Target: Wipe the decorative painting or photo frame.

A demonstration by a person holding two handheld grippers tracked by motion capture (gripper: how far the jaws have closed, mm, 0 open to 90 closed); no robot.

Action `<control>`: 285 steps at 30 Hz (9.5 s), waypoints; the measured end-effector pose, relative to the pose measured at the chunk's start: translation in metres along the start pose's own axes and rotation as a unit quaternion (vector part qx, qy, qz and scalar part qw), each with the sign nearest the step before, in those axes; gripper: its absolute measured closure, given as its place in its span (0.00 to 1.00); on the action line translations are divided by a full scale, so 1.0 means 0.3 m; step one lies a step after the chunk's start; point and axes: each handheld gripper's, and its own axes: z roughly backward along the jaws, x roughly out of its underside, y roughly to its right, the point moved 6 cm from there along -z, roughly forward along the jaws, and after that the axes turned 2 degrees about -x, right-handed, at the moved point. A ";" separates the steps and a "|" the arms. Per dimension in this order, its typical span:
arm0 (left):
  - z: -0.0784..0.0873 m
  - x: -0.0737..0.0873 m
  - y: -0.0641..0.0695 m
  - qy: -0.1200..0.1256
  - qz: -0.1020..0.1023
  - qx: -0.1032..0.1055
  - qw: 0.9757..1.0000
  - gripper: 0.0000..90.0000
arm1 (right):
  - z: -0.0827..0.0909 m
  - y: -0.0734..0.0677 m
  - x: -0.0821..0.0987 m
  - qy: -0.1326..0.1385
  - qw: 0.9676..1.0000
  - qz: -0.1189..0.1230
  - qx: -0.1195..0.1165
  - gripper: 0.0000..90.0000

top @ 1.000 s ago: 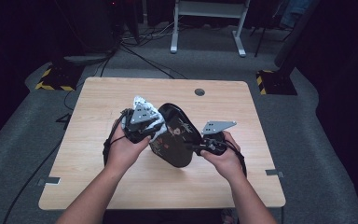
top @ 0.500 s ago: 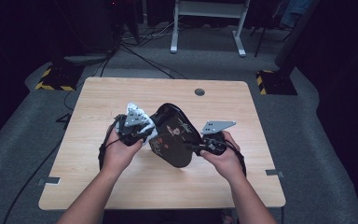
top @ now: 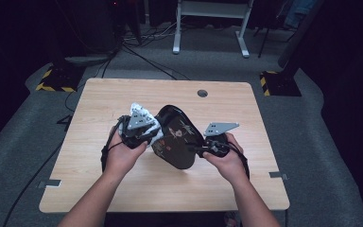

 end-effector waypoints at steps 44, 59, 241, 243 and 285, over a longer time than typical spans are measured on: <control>-0.080 0.111 -0.006 -0.040 0.014 0.012 0.999 0.81 | 0.004 0.009 0.002 0.003 1.000 -0.014 -0.006 0.87; -0.092 0.093 0.077 -0.030 -0.005 0.036 0.999 0.81 | 0.008 0.013 0.004 0.004 1.000 -0.017 -0.003 0.87; -0.096 0.111 0.014 0.005 -0.003 0.007 1.000 0.79 | 0.018 0.037 0.012 0.010 0.998 -0.054 -0.024 0.86; -0.093 0.109 0.005 0.007 0.001 0.008 1.000 0.79 | 0.017 0.034 0.012 0.009 0.998 -0.053 -0.025 0.86; -0.079 0.085 -0.054 0.006 0.007 -0.021 1.000 0.78 | 0.015 0.036 0.010 0.006 0.998 -0.051 -0.028 0.86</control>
